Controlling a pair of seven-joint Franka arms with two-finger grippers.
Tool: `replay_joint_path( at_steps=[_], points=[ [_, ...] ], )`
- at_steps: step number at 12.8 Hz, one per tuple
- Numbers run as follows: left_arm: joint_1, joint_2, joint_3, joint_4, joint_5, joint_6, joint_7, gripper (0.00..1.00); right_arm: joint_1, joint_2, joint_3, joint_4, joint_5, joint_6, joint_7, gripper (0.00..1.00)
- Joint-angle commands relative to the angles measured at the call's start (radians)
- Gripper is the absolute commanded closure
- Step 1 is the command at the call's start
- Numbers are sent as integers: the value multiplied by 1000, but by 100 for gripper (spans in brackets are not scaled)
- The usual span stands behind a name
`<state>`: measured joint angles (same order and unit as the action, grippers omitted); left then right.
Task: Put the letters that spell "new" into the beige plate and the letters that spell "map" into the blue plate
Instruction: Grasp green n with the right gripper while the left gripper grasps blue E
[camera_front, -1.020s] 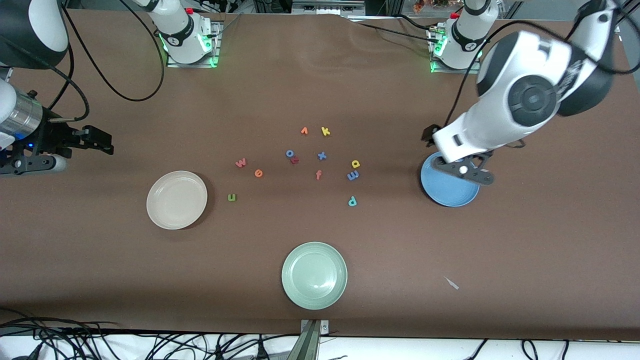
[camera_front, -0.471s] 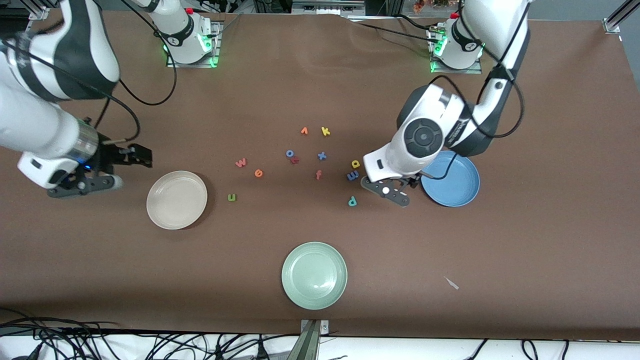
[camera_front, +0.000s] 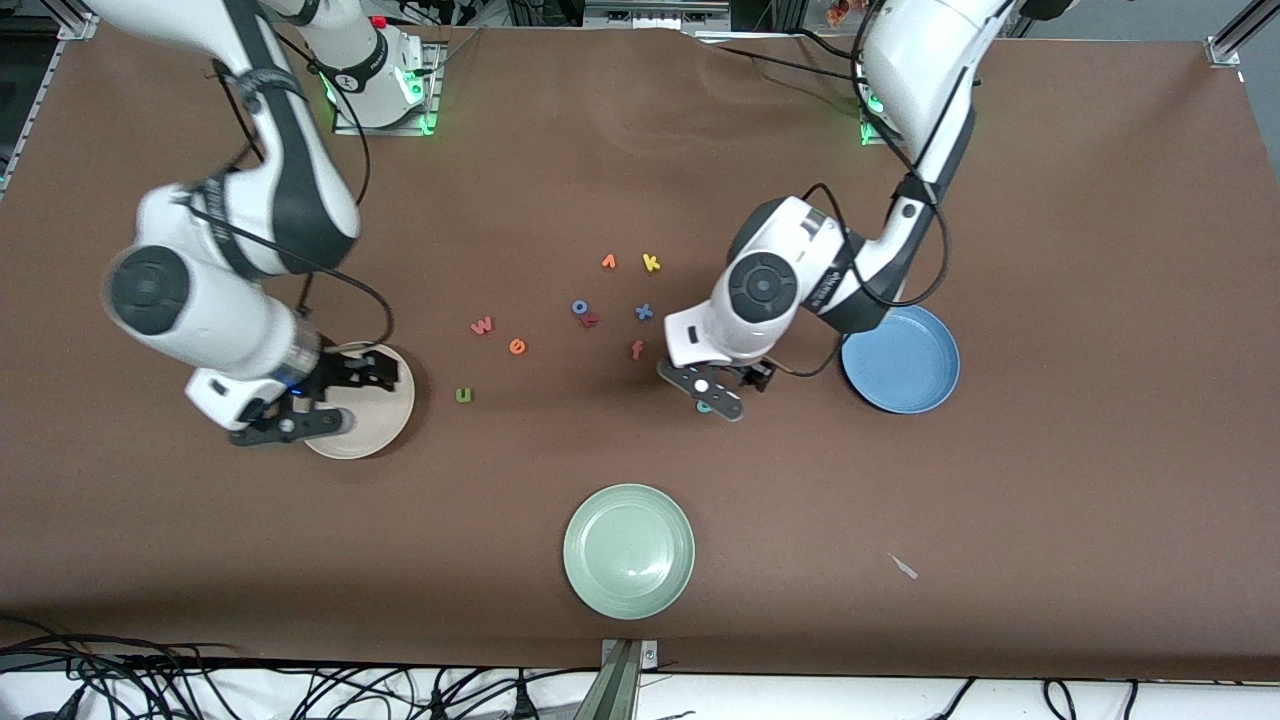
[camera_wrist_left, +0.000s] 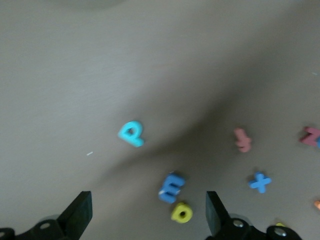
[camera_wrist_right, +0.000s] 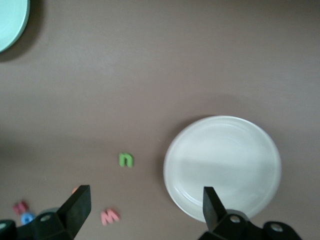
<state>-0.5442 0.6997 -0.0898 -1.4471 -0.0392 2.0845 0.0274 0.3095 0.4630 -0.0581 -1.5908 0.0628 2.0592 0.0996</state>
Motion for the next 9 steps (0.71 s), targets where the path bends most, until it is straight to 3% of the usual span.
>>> replay_joint_path(
  at_steps=[1,5,9],
  points=[
    [-42,53,16,48,-2,64,90,0,3,52,24,-66,12,157,40,1],
    [-54,89,16,-15,-1,103,184,0,19,121,32,-152,3,350,78,1],
    [-51,34,18,-176,5,155,197,0,26,134,53,-237,-4,442,144,1]
  ],
)
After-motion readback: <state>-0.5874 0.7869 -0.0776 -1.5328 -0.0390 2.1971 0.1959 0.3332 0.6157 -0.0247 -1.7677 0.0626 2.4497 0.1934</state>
